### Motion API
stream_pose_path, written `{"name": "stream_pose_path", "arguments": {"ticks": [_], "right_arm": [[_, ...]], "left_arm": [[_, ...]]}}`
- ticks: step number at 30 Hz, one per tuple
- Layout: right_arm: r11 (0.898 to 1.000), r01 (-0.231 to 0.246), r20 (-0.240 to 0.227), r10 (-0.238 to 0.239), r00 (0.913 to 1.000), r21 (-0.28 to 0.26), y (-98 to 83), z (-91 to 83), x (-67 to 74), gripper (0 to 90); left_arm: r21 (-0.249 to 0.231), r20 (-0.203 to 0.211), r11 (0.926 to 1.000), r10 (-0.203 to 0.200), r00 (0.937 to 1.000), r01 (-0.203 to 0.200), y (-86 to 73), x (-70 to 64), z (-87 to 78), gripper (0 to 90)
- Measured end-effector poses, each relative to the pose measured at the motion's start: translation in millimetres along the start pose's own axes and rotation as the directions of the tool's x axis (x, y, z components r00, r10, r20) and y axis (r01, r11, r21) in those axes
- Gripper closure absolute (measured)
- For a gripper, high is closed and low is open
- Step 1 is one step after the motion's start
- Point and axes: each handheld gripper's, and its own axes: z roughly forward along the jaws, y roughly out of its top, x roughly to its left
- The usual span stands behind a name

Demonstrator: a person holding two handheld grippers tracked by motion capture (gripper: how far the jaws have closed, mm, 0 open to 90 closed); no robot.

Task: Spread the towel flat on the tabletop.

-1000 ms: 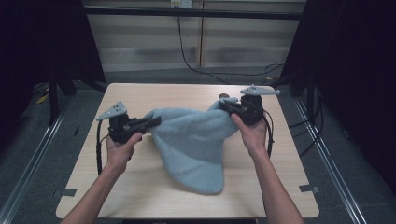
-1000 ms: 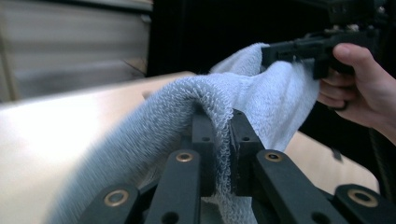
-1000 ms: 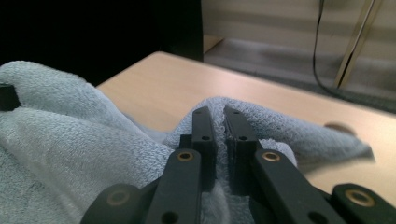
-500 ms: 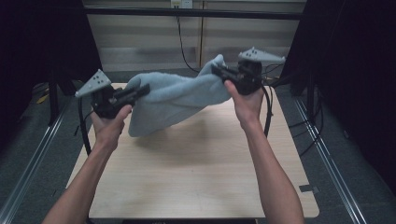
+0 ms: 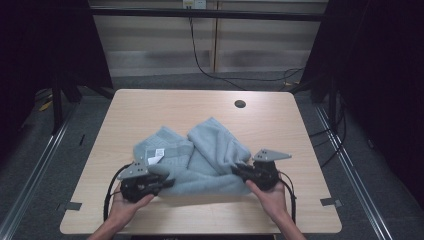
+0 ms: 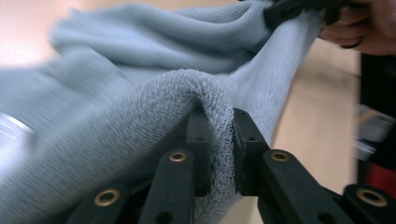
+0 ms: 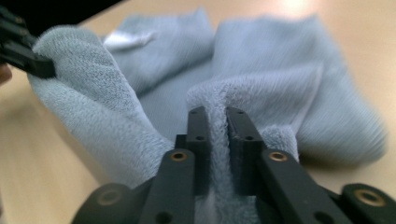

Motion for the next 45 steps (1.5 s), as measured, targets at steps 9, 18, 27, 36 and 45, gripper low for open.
{"name": "stream_pose_path", "arguments": {"ticks": [9,18,27,36,45], "right_arm": [[0.998,0.01,0.052,-0.006,0.9986,-0.069,4.1,-40.5,-14.0,55.9],[0.995,-0.097,0.008,0.097,0.9953,-0.019,19.6,27.3,-79.1,45.2],[0.991,-0.037,0.024,0.034,0.9991,0.129,17.6,76.5,-66.5,61.8],[0.998,-0.057,0.141,0.062,0.988,-0.042,23.4,8.0,-74.4,84.2],[0.992,-0.112,0.269,0.126,0.9548,-0.065,-23.0,-61.8,-82.0,71.2]], "left_arm": [[-0.078,-0.004,0.9969,0.011,0.9999,-0.011,14.6,2.7,-15.4,53.1],[-0.018,-0.167,0.9964,-0.084,0.9823,0.083,31.5,68.5,25.6,54.1],[0.131,-0.193,0.9903,-0.02,0.9811,0.046,3.0,74.2,43.3,58.8],[0.113,-0.186,0.9907,-0.055,0.9811,0.077,-13.0,65.9,22.2,62.4],[0.151,-0.154,0.9834,-0.078,0.9851,0.101,-22.6,43.1,1.8,60.3]]}}
